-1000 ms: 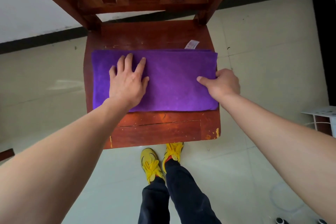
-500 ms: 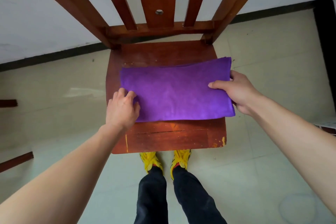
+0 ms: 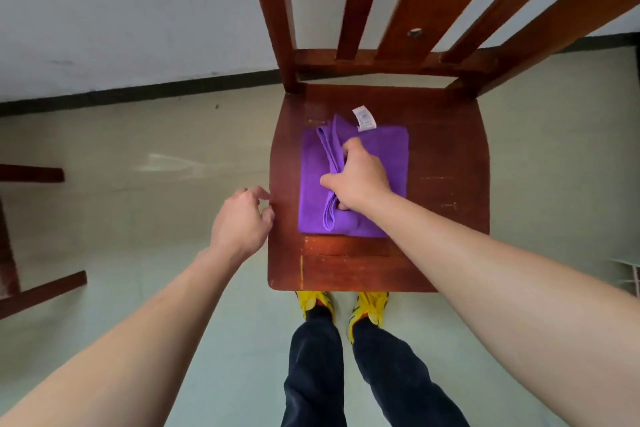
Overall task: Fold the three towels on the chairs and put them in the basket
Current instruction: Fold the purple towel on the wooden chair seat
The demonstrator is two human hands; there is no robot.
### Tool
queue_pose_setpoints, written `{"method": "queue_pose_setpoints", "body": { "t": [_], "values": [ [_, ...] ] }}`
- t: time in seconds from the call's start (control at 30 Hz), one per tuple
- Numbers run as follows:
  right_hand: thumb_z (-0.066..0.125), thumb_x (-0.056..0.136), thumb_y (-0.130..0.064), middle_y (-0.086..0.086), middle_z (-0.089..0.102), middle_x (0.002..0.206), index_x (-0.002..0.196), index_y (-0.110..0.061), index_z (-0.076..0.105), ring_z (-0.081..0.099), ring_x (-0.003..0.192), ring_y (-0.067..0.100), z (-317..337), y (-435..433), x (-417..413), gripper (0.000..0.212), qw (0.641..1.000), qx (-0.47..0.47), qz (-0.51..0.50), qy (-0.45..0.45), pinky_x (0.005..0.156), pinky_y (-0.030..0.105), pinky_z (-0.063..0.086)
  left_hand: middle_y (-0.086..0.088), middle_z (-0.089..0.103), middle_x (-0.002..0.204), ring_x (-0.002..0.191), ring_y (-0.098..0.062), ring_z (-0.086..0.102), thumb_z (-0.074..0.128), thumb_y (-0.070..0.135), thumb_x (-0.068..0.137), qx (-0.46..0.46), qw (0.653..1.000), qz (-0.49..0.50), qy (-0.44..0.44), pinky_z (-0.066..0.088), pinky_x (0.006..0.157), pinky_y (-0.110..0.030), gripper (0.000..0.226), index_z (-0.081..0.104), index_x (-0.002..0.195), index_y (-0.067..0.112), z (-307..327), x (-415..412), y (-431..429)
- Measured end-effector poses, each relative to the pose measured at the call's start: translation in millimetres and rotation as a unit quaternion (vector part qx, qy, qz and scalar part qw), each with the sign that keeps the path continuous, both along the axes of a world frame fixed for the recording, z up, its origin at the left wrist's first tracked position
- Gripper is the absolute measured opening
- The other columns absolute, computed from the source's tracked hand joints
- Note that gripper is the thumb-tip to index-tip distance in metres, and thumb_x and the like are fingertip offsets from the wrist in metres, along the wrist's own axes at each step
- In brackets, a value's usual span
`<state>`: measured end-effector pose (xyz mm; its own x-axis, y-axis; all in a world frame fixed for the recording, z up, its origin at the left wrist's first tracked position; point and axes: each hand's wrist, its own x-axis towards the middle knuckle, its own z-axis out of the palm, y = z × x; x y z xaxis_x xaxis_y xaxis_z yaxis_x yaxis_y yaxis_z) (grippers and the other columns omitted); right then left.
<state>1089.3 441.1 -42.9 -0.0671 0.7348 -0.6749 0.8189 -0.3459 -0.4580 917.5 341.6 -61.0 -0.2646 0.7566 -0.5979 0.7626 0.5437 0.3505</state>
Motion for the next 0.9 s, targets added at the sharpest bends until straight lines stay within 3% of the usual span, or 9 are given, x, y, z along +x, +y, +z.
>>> {"method": "queue_pose_setpoints", "body": {
  "t": [0.17,0.23,0.3,0.4,0.47,0.6,0.7,0.83,0.9],
  "values": [
    [0.077,0.074,-0.026,0.008,0.069,0.092,0.111,-0.024,0.048,0.067,0.083,0.033,-16.0,-16.8,-28.6,0.047,0.997,-0.068,0.028,0.030,0.076,0.044,0.057,-0.013,0.065,0.110,0.099,-0.031,0.062,0.055,0.020,0.088,-0.002,1.000,0.012,-0.001,0.048,0.084,-0.036,0.028,0.064,0.113,0.014,-8.5,-27.7,-3.5],
    [0.075,0.079,-0.018,0.009,0.069,0.085,0.110,-0.020,0.056,0.069,0.078,0.025,-13.0,-15.6,-22.7,0.037,0.989,-0.104,-0.050,0.097,0.069,0.041,0.060,-0.013,0.067,0.109,0.098,-0.031,0.063,0.054,0.018,0.087,0.013,1.000,0.022,-0.003,0.050,0.084,-0.036,0.027,0.065,0.112,0.014,-7.6,-30.9,0.4],
    [0.066,0.086,-0.011,0.008,0.068,0.080,0.098,-0.017,0.064,0.068,0.065,0.016,-7.1,-10.9,-4.3,0.013,0.976,-0.063,-0.166,0.125,0.055,0.032,0.056,-0.012,0.068,0.104,0.094,-0.032,0.064,0.052,0.016,0.085,0.053,0.998,0.026,-0.011,0.051,0.082,-0.038,0.027,0.067,0.108,0.015,-2.0,-24.6,10.0],
    [0.056,0.090,-0.008,0.006,0.068,0.074,0.080,-0.023,0.063,0.063,0.052,0.011,-7.3,-9.9,27.6,0.019,0.948,0.042,-0.306,0.076,0.045,0.024,0.047,-0.011,0.068,0.095,0.090,-0.035,0.063,0.051,0.013,0.083,0.115,0.992,-0.008,-0.053,0.051,0.077,-0.042,0.026,0.066,0.103,0.017,8.6,4.9,33.1],
    [0.055,0.092,-0.008,0.005,0.067,0.074,0.081,-0.022,0.062,0.062,0.052,0.010,-10.6,-17.0,36.6,0.018,0.936,-0.002,-0.341,0.088,0.043,0.022,0.047,-0.010,0.069,0.095,0.093,-0.034,0.062,0.050,0.012,0.084,0.131,0.985,-0.046,-0.106,0.050,0.079,-0.041,0.030,0.065,0.109,0.018,13.7,32.8,46.9],
    [0.060,0.089,-0.004,0.003,0.067,0.074,0.081,-0.020,0.060,0.063,0.052,0.002,-23.8,-24.2,42.6,0.018,0.942,-0.067,-0.307,0.120,0.046,0.017,0.046,-0.010,0.069,0.092,0.100,-0.033,0.062,0.055,0.014,0.088,0.019,0.984,-0.033,-0.174,0.046,0.086,-0.033,0.048,0.047,0.136,0.018,-8.5,55.2,71.4],
    [0.064,0.087,-0.005,0.003,0.068,0.074,0.080,-0.021,0.060,0.065,0.055,0.005,-29.3,-24.5,51.4,0.018,0.947,-0.059,-0.291,0.123,0.050,0.018,0.047,-0.015,0.066,0.093,0.097,-0.038,0.064,0.060,0.020,0.087,-0.052,0.978,0.037,-0.199,0.052,0.085,-0.038,0.048,0.043,0.131,0.022,-25.3,51.8,85.4],
    [0.073,0.080,-0.032,-0.009,0.065,0.078,0.084,-0.028,0.060,0.065,0.074,0.016,-28.0,-45.5,74.6,0.014,0.973,0.039,-0.226,-0.033,0.067,0.030,0.050,-0.013,0.068,0.099,0.098,-0.035,0.061,0.056,0.018,0.085,0.020,0.989,-0.122,-0.087,0.050,0.083,-0.040,0.041,0.053,0.125,0.021,-13.8,46.9,90.6],
    [0.071,0.079,-0.046,-0.008,0.065,0.094,0.100,-0.028,0.060,0.064,0.087,0.018,-22.2,-57.3,84.3,0.030,0.970,0.037,-0.224,-0.086,0.072,0.030,0.048,-0.013,0.067,0.101,0.097,-0.036,0.061,0.053,0.015,0.084,0.084,0.980,-0.177,-0.044,0.050,0.080,-0.042,0.028,0.064,0.110,0.019,-8.0,44.0,96.3]
  ]
}}
